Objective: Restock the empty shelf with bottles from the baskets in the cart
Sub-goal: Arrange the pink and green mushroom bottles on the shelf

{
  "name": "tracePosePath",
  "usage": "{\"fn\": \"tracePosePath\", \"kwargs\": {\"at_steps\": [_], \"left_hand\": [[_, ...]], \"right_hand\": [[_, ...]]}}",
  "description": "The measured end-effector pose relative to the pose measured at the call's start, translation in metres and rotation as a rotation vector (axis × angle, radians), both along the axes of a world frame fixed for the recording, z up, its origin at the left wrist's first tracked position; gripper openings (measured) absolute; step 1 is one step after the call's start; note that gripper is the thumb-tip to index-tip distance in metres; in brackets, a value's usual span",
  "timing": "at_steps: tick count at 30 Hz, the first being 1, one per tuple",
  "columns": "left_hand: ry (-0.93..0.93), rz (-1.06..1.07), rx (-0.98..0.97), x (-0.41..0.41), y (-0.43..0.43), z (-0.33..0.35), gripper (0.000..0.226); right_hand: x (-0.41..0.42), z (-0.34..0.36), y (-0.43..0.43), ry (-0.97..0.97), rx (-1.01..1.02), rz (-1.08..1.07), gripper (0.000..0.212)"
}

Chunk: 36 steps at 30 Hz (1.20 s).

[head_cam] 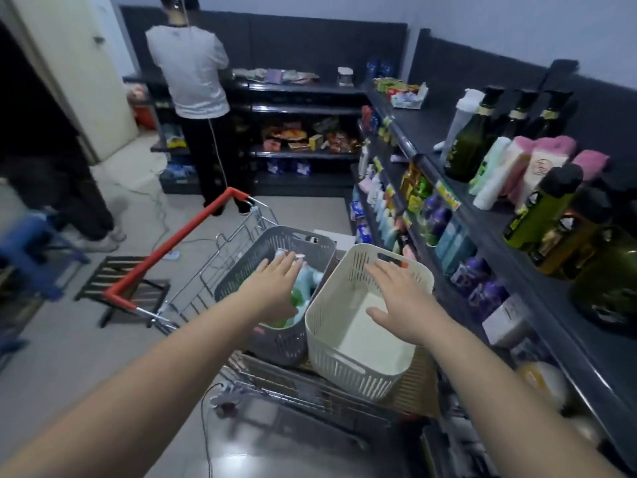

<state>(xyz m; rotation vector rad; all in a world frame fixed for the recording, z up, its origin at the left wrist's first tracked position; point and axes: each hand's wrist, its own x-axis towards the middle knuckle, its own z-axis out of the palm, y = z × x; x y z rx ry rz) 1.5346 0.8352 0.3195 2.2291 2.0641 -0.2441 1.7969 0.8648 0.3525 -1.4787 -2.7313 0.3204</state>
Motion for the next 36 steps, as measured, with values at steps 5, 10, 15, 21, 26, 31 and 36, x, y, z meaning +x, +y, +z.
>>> {"fn": "tracePosePath", "kwargs": {"at_steps": [5, 10, 15, 21, 26, 31, 36], "left_hand": [[-0.049, 0.153, -0.060, -0.025, 0.010, -0.014, 0.105], [-0.069, 0.263, -0.111, -0.045, 0.012, -0.034, 0.100], [-0.088, 0.322, -0.155, -0.065, 0.016, -0.049, 0.100], [-0.142, 0.313, -0.187, -0.091, 0.049, -0.078, 0.096], [-0.184, 0.249, -0.271, -0.114, 0.084, -0.114, 0.092], [-0.226, 0.191, -0.374, -0.133, 0.124, -0.158, 0.087], [-0.226, 0.146, -0.407, -0.127, 0.131, -0.196, 0.089]], "right_hand": [[-0.038, -0.015, 0.040, -0.023, -0.019, 0.160, 0.080], [-0.070, -0.036, 0.077, -0.041, -0.037, 0.272, 0.082], [-0.101, -0.060, 0.093, -0.037, -0.102, 0.343, 0.078], [-0.138, -0.089, 0.119, -0.062, -0.136, 0.346, 0.078], [-0.189, -0.122, 0.139, -0.067, -0.218, 0.286, 0.078], [-0.235, -0.175, 0.134, -0.126, -0.377, 0.158, 0.075], [-0.256, -0.222, 0.121, -0.145, -0.529, -0.070, 0.065]]}}
